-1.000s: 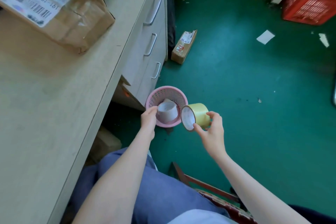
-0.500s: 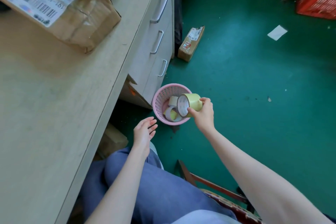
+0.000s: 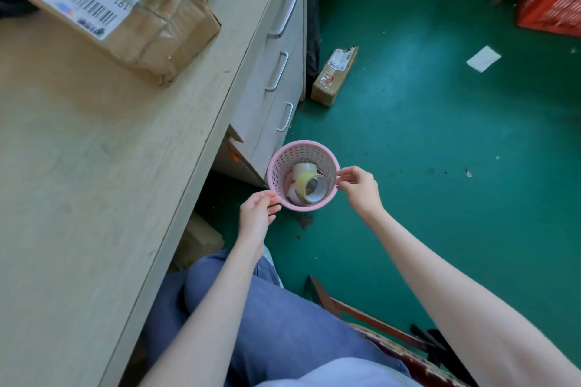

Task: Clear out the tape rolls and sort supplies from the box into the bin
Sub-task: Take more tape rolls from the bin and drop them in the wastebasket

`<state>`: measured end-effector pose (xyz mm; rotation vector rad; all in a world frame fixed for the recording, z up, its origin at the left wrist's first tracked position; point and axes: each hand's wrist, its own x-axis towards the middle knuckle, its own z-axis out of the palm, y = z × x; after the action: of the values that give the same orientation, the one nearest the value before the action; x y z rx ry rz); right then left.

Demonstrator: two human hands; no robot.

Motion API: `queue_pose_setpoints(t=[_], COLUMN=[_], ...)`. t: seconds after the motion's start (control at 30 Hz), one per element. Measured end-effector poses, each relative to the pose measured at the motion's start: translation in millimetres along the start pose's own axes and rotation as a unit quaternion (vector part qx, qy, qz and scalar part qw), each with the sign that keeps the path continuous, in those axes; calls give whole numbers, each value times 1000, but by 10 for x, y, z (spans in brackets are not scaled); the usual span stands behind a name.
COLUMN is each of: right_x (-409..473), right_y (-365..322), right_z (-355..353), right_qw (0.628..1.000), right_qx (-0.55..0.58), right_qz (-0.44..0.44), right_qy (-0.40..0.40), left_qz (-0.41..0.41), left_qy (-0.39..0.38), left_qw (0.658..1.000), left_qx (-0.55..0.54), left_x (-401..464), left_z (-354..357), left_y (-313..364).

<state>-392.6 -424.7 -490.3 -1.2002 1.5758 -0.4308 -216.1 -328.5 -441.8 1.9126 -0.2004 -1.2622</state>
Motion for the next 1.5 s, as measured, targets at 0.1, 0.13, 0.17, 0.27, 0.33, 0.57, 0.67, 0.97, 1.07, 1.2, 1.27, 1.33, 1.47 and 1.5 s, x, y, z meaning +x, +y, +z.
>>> queue_pose_setpoints(t=[0.1, 0.13, 0.17, 0.27, 0.33, 0.57, 0.67, 0.97, 1.07, 1.2, 1.27, 1.33, 1.47, 1.5], right_x=[-125, -176, -233, -430, -554, -1014, -1220, -1741, -1893, -2115, -2236, -2373, -2703, -2797], right_y=[-60, -94, -135, -292, -399, -844, -1048, -1601, -1757, -1959, -2031, -2090, -2200, -2226], right_z=[-35, -55, -79, -161, -216, -380, -416, -313, -212, -41, 52, 171, 456, 522], right_qw=[1000, 999, 999, 996, 995, 984, 979, 946, 929, 901, 889, 876, 842, 834], right_qx=[21, 28, 36, 59, 70, 103, 109, 123, 138, 172, 174, 173, 166, 165], right_qz=[-12, -17, -22, -39, -53, -112, -138, -233, -259, -280, -292, -302, -335, -344], right_qy=[-14, -20, -26, -46, -56, -91, -105, -188, -225, -285, -308, -334, -389, -399], left_qz=[22, 32, 43, 77, 102, 178, 210, 343, 379, 409, 415, 422, 433, 436], left_qy=[-12, -14, -16, -16, -16, 7, 10, 53, 88, 148, 178, 209, 272, 285], left_qw=[999, 999, 998, 995, 992, 983, 977, 938, 921, 900, 892, 882, 859, 853], left_qx=[26, 33, 40, 65, 75, 48, 40, 29, 17, 1, -8, -10, -17, -17], left_x=[-76, -109, -144, -297, -425, -995, -1229, -1963, -2142, -2372, -2490, -2607, -2847, -2916], left_z=[21, 21, 17, -15, -35, -133, -189, -489, -678, -981, -1139, -1321, -1707, -1797], left_y=[86, 112, 134, 199, 243, 363, 459, 799, 847, 868, 859, 832, 719, 688])
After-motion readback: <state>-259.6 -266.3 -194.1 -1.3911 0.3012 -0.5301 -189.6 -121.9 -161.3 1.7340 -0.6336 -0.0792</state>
